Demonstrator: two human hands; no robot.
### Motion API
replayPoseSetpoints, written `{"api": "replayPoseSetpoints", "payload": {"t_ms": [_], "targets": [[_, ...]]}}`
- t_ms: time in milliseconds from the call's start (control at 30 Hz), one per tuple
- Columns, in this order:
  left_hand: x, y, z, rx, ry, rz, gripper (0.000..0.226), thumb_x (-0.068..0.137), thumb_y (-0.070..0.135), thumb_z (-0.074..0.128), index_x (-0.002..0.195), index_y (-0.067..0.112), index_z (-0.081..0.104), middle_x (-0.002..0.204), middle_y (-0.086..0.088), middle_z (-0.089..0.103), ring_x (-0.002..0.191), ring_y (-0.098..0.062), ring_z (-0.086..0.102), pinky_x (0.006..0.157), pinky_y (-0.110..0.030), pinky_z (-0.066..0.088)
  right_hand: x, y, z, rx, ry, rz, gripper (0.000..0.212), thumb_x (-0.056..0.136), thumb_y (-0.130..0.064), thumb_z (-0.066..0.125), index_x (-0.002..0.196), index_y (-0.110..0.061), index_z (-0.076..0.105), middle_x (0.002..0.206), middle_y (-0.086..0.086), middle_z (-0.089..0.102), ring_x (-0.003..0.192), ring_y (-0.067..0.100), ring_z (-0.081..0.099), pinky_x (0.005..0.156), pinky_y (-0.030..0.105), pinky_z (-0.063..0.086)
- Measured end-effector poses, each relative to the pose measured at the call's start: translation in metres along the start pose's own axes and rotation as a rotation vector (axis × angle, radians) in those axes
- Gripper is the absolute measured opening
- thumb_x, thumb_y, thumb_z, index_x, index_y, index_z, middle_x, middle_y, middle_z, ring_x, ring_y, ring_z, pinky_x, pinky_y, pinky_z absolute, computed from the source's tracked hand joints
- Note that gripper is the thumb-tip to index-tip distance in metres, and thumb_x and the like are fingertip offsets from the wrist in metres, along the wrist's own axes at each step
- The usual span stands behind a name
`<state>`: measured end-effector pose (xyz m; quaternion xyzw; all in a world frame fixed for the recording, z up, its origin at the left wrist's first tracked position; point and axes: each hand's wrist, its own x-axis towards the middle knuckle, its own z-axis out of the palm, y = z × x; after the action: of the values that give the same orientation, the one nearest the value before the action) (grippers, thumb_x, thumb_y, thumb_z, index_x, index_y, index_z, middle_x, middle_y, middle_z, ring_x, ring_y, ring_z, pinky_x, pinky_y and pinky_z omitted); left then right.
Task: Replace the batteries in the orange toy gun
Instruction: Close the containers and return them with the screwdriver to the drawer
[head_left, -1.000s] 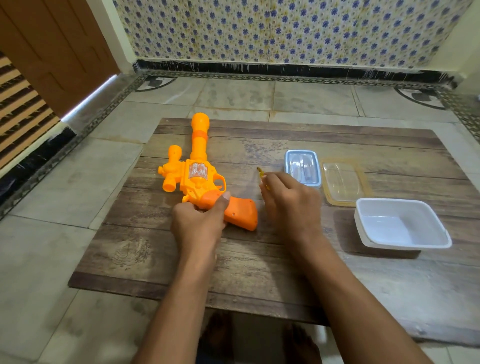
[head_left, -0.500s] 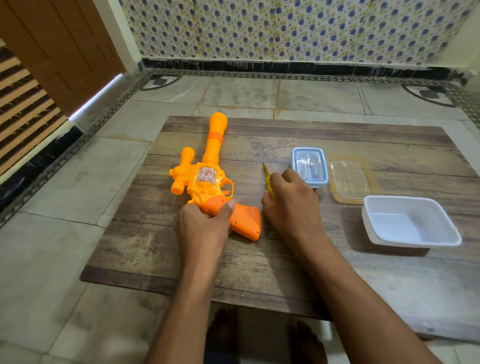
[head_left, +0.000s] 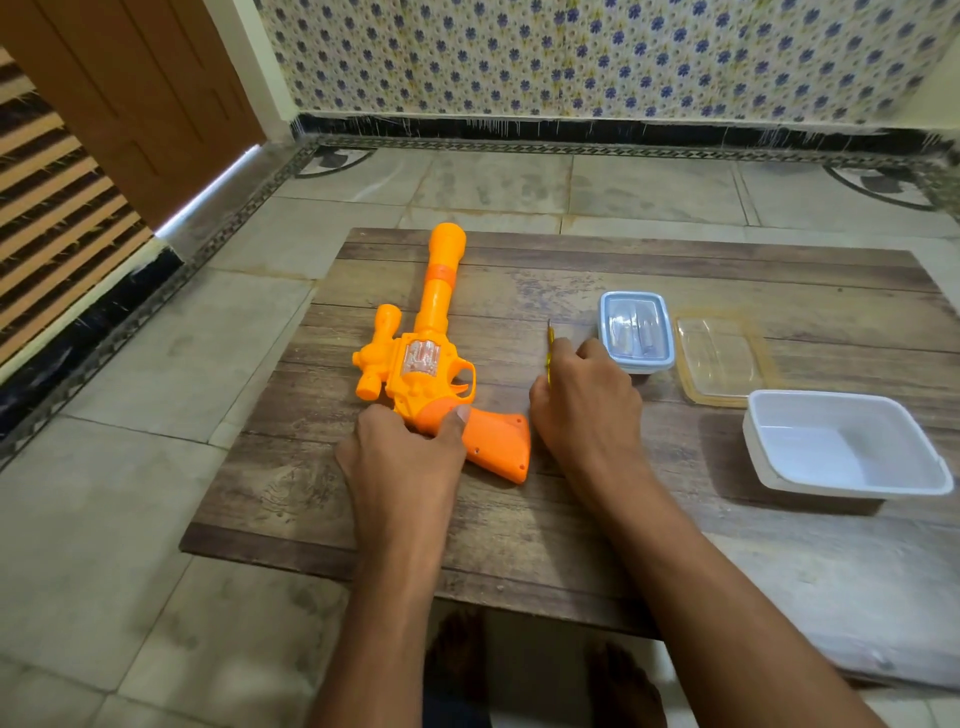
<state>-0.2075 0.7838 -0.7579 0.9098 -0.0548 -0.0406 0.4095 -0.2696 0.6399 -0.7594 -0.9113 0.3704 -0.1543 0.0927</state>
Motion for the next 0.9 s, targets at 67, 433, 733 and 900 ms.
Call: {"api": "replayPoseSetpoints", "payload": {"t_ms": [67,433,733,900], "targets": [[-0.003,0.007,-0.006,-0.013,0.049,0.019,0.044,0.081,0.046,0.083,0.09,0.014,0.055,0.08,0.004,0.061,0.092,-0.018,0.05,0.075,-0.031,0.035,0.001,-0.003,0.001,0.017,-0.013,0.018,0.022,0.101,-0.019,0.055,0.117,-0.004,0.056,0.111,0.016,0.055,0.1,0.04,0.062,0.068,0.036,0.037],[0.005,0.012,0.0,-0.069,0.171,0.322,0.023,0.086,0.021,0.08,0.096,0.014,0.061,0.094,-0.002,0.063,0.081,-0.017,0.061,0.071,-0.027,0.045,-0.001,-0.002,-0.005,0.132,0.047,0.009,0.026,0.1,-0.029,0.06,0.107,-0.004,0.061,0.106,0.014,0.057,0.097,0.036,0.061,0.068,0.034,0.038],[-0.011,0.043,0.036,-0.266,0.048,0.596,0.007,0.093,0.014,0.073,0.096,0.011,0.068,0.091,-0.001,0.068,0.076,-0.007,0.062,0.067,-0.015,0.051,-0.01,0.028,-0.035,0.367,0.381,-0.006,0.007,0.082,-0.004,0.071,0.085,-0.006,0.065,0.084,0.014,0.065,0.071,0.034,0.063,0.061,0.04,0.05],[-0.034,0.074,0.063,-0.284,-0.103,0.727,0.012,0.092,0.013,0.073,0.103,0.01,0.07,0.097,-0.002,0.07,0.087,-0.01,0.066,0.078,-0.025,0.054,-0.021,0.065,-0.066,0.452,0.474,0.051,0.006,0.084,-0.009,0.073,0.086,-0.011,0.067,0.082,0.003,0.067,0.071,0.018,0.064,0.067,0.036,0.052]]}}
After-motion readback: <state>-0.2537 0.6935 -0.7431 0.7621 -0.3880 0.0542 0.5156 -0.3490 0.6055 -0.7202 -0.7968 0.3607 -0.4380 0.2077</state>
